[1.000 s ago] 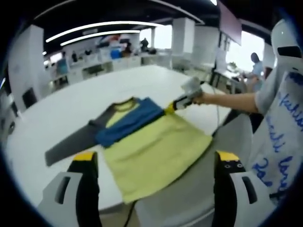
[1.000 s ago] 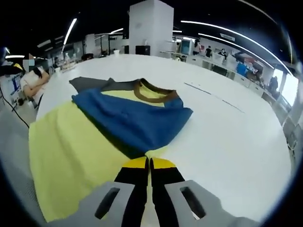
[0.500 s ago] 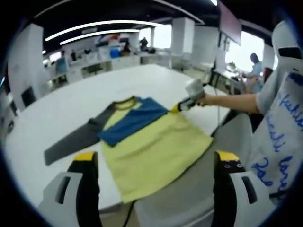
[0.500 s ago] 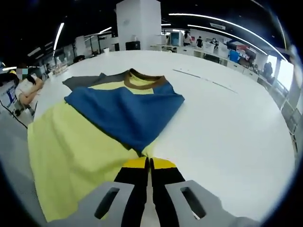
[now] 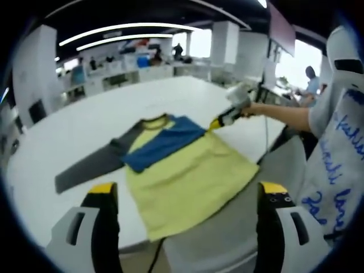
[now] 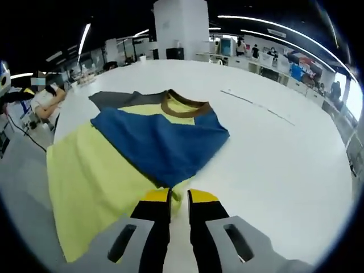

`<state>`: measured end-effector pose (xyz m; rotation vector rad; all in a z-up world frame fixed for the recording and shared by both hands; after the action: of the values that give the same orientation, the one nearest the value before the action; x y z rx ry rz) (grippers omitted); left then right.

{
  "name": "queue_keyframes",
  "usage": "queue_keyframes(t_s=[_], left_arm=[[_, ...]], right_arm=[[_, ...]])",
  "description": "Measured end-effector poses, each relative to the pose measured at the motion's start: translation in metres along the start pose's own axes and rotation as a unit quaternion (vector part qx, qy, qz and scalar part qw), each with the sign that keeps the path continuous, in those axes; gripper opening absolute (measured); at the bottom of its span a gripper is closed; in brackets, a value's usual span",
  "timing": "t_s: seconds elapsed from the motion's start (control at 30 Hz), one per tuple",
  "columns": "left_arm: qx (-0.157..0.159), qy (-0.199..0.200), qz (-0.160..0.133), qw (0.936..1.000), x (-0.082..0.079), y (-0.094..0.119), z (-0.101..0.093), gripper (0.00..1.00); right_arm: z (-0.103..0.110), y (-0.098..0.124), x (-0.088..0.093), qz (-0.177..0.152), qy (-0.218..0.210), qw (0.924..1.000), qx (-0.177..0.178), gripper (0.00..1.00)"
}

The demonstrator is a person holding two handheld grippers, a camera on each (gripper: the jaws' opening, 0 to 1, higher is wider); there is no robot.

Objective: Fold the garment on the visible template until the final outline fits inside the template.

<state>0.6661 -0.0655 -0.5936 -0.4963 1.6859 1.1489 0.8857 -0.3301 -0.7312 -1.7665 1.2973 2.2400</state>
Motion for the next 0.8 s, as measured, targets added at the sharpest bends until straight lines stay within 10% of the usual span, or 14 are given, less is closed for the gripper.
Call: queue_keyframes(t_s=[0.8], left_arm=[[-0.029, 0.017, 0.031, 0.9989, 0.002, -0.002, 0.008, 0.97]], right_arm=[[-0.092, -0.085, -0.052, -0.057, -0.041, 0.9931, 0.094, 0.13]])
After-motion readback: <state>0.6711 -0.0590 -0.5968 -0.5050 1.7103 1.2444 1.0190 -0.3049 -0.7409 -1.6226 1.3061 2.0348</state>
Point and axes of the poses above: the point that each gripper's makers call its tool centre point, and the gripper's own axes: y roughly backward along the fingers, z roughly to its left, x roughly out of its underside, the point moved 2 cm from there along y, roughly backward along the fingers, and after that the axes turned 8 degrees about -z, right-handed, at the moved point
